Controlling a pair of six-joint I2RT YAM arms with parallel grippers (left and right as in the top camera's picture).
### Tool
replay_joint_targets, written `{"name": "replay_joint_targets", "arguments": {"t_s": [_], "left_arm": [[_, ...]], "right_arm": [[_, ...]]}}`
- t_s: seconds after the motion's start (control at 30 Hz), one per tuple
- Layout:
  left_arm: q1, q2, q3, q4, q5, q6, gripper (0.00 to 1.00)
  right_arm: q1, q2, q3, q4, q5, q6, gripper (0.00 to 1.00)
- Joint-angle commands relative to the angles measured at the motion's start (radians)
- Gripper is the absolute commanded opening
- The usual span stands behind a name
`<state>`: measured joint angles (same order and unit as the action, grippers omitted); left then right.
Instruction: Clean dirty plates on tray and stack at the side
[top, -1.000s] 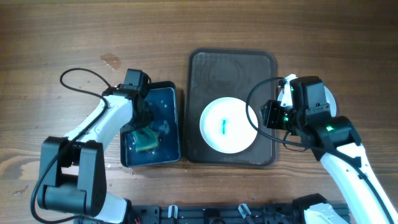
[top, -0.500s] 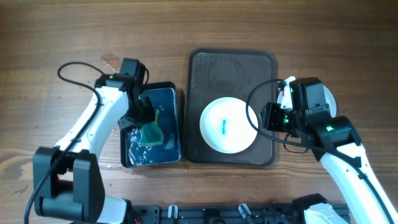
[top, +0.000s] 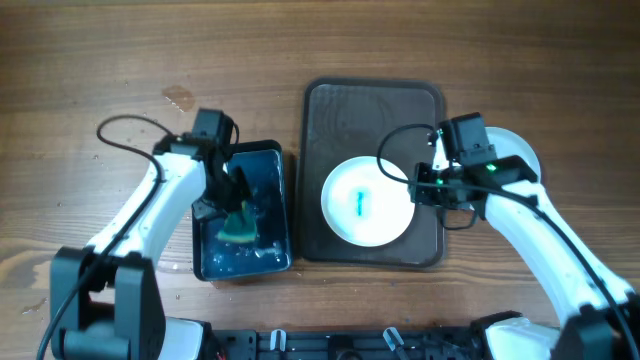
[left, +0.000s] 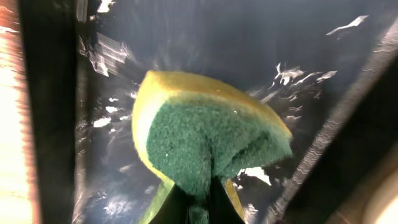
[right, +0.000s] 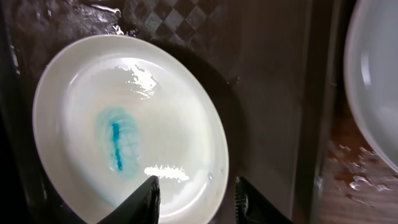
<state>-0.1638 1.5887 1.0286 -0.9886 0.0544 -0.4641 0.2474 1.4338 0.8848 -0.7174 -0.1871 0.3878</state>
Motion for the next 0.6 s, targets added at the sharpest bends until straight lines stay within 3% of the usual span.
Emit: {"name": "replay_joint_targets", "arguments": {"t_s": [0.0, 0.1, 0.13, 0.17, 0.2, 0.23, 0.37, 0.57], "left_arm": [[-0.003, -0.107, 0.168, -0.095, -0.006, 0.063, 0.04], [-0.003, -0.175, 0.251, -0.148, 0.029, 0.069, 0.04], [-0.003, -0.19, 0.251, -0.137, 0.048, 0.068, 0.04], [-0.004, -0.196, 0.251, -0.122, 0.079, 0.068, 0.04], [-0.01, -0.195, 0.251, -0.107, 0.111, 0.068, 0.04], [-0.029, -0.186, 0.249, -0.074, 0.153, 0.068, 0.04], [-0.17, -0.102, 0.249, 0.05, 0.219, 0.028, 0.04], [-0.375, 0.108, 0.249, 0.249, 0.219, -0.083, 0.04]], "right_arm": [[-0.003, 0.132, -0.013, 0.026, -0.061, -0.037, 0.44], [-0.035, 0.224, -0.014, 0.064, -0.067, -0.041, 0.44], [-0.035, 0.241, -0.014, 0.081, -0.086, -0.051, 0.39], [-0.035, 0.249, -0.014, 0.092, -0.1, -0.051, 0.31], [-0.035, 0.256, -0.014, 0.108, -0.103, -0.049, 0.15], [-0.035, 0.262, -0.016, 0.124, -0.094, -0.046, 0.06], [-0.035, 0.277, -0.12, 0.27, -0.095, 0.014, 0.04], [-0.035, 0.256, -0.139, 0.262, -0.065, -0.003, 0.04]]}}
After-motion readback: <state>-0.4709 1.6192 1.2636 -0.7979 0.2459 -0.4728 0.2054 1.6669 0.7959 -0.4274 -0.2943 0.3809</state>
